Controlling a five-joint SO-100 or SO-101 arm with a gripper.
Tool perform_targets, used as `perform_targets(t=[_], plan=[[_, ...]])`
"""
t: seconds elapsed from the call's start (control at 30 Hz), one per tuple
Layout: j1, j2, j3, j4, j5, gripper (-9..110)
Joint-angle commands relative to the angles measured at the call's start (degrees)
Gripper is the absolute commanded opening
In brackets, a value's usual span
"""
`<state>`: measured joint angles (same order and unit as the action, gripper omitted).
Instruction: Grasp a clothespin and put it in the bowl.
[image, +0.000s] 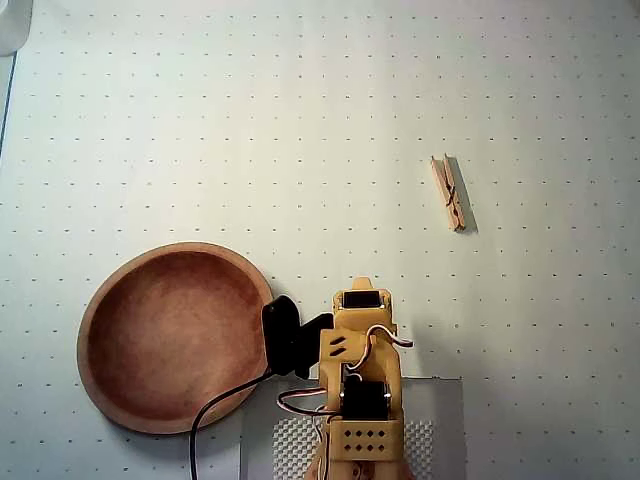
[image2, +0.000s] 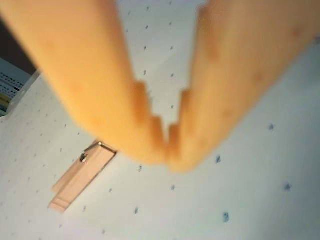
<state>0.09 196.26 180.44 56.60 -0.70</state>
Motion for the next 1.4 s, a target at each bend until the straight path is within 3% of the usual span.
perform_targets(t=[0.0,1.07,1.37], plan=[[-0.1,1.1,-1.2,0.3,0.5,-3],[0.2,1.0,-3.1,0.9,0.4,-3],[0.2,1.0,-18.8,12.7,-13.6,-3]])
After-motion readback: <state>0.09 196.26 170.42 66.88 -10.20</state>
